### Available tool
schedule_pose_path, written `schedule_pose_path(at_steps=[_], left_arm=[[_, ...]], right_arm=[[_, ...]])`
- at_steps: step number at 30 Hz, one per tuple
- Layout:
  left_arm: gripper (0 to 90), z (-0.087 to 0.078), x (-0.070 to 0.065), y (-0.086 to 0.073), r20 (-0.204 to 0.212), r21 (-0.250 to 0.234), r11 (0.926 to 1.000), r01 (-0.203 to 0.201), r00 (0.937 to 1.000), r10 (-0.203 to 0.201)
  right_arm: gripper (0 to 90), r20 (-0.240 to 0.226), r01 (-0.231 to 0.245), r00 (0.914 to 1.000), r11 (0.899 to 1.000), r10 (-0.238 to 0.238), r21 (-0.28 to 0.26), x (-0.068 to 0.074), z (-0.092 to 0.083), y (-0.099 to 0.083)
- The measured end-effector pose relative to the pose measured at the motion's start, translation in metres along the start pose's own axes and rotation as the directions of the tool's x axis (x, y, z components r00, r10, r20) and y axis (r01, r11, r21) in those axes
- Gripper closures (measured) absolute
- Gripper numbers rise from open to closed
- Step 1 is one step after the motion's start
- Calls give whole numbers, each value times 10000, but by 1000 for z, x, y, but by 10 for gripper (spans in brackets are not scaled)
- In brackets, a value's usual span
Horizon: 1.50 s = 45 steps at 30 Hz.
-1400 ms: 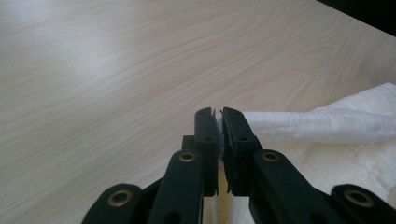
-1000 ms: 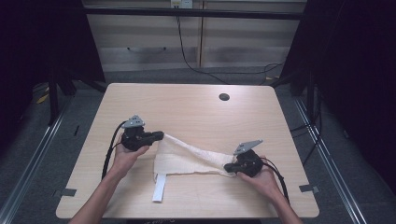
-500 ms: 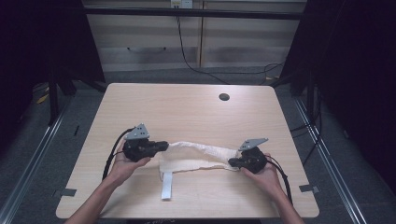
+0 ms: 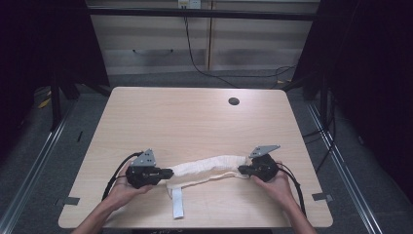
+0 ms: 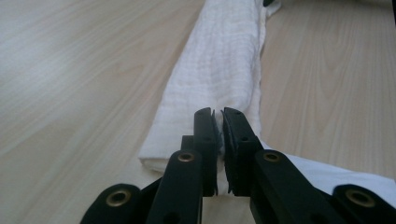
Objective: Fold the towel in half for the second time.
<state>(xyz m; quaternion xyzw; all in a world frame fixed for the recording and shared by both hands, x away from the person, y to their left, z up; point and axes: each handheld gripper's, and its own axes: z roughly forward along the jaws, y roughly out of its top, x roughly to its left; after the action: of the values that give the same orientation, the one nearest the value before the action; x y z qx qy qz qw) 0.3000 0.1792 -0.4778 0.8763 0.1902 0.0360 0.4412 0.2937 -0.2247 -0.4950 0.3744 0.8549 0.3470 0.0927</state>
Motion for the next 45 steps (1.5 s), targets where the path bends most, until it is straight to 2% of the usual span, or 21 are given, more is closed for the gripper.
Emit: schedule_pose_path(at_steps=[3,5,7,8,9,10,12,16,20,25,29,33,34,35,37,38,39,41,43,45], left_arm=[[845,5,-5,-7,444,215,9998,-51,9990,42],[845,12,-10,-14,482,608,9980,-150,9988,121],[845,16,-12,-17,548,572,9982,-193,9984,162],[846,16,-13,-17,406,604,9979,-222,9990,198],[850,16,-14,-16,-48,814,9946,-645,9979,652],[851,16,-15,-15,-270,796,9941,-731,9968,755],[851,17,-12,-16,-217,757,9956,-556,9981,573],[852,16,-4,-16,-489,713,9966,-419,9978,455],[851,16,-3,-17,-508,626,9973,-376,9979,408],[852,16,1,-17,-721,622,9976,-309,9968,353],[851,17,5,-17,-947,575,9980,-278,9950,331],[849,20,17,-14,-1158,509,9987,48,9933,11],[846,21,22,-13,-1235,378,9990,230,9922,-182],[841,21,26,-14,-1121,249,9988,422,9929,-391],[812,19,31,-16,-775,184,9975,675,9948,-659],[796,18,30,-16,-868,97,9971,759,9934,-748],[759,15,29,-16,-1017,203,9975,678,9927,-654],[708,12,29,-18,-1052,186,9975,687,9922,-664],[665,8,29,-19,-908,45,9963,853,9923,-845],[615,4,28,-18,-838,-114,9965,831,9930,-837]], right_arm=[[879,2,-7,10000,10000,7,-18,0,0,0],[879,-3,13,10000,10000,-13,-19,0,0,0],[879,15,60,10000,10000,-60,-23,0,0,0],[878,83,141,9999,9999,-142,14,1,0,0],[878,146,187,9997,9998,-188,63,2,-1,0],[878,228,320,9992,9993,-325,187,3,-2,1],[879,357,427,9984,9980,-444,476,2,-8,0],[880,549,459,9974,9988,-467,145,2,-17,-6],[880,587,572,9967,9983,-568,-56,10,-23,-14],[879,495,571,9972,9979,-556,-303,19,-24,-25],[878,475,545,9975,9973,-522,-490,18,-22,-27],[871,633,361,9975,9980,-328,-519,15,-16,-21],[865,642,242,9977,9983,-208,-526,14,-15,-19],[847,538,73,9985,9985,-44,-542,12,-14,-17],[788,564,-17,9984,9980,53,-633,12,-13,-16],[771,462,-68,9989,9974,102,-715,11,-13,-17],[747,470,-68,9988,9971,104,-758,12,-14,-17],[709,607,-76,9981,9976,118,-687,13,-15,-18],[686,270,-241,9993,9963,264,-821,13,-19,-20],[671,46,-410,9991,9935,417,-1066,14,-23,-21]])
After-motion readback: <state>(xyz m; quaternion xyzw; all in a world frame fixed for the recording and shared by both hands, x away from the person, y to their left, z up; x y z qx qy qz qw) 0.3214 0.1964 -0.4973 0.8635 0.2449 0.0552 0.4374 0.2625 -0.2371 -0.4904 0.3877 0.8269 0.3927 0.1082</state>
